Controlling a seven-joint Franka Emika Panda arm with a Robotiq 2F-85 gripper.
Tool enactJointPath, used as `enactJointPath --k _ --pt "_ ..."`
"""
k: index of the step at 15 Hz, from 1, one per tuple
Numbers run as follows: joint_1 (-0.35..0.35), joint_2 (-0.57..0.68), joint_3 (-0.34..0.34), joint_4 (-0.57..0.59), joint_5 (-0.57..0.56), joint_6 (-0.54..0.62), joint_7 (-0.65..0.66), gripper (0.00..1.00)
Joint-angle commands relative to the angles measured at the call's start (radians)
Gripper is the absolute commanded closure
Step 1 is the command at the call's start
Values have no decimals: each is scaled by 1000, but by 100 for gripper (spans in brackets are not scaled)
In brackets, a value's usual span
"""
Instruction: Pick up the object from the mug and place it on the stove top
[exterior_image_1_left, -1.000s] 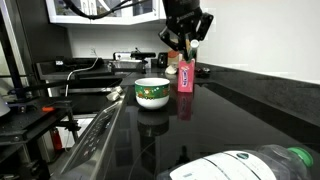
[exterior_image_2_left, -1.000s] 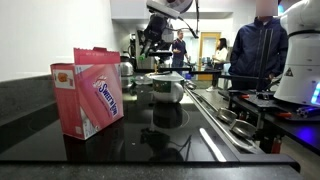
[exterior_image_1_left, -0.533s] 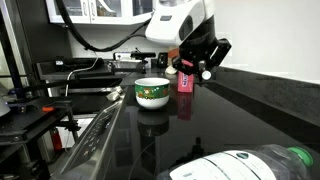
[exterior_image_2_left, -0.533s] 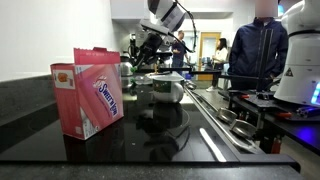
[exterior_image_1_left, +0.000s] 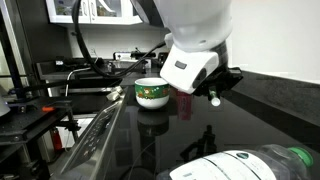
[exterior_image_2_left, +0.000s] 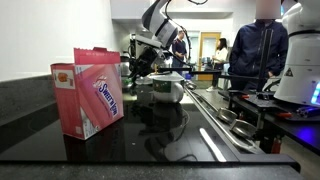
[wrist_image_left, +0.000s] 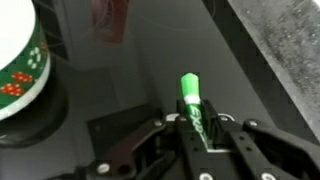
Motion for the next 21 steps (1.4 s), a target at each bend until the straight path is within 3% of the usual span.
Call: enactJointPath --k 1,2,5,11,16,21 --pt "-33 53 12 66 77 -65 -53 78" --pt "-38 64 14 76 99 -73 -69 55" --pt "-32 78 -1 81 106 -83 -72 45" --pt "28 -1 -47 20 17 26 -79 1" --pt "135 -149 -103 -93 -248 188 41 0" --pt "232 -316 -154 -220 -672 220 338 0"
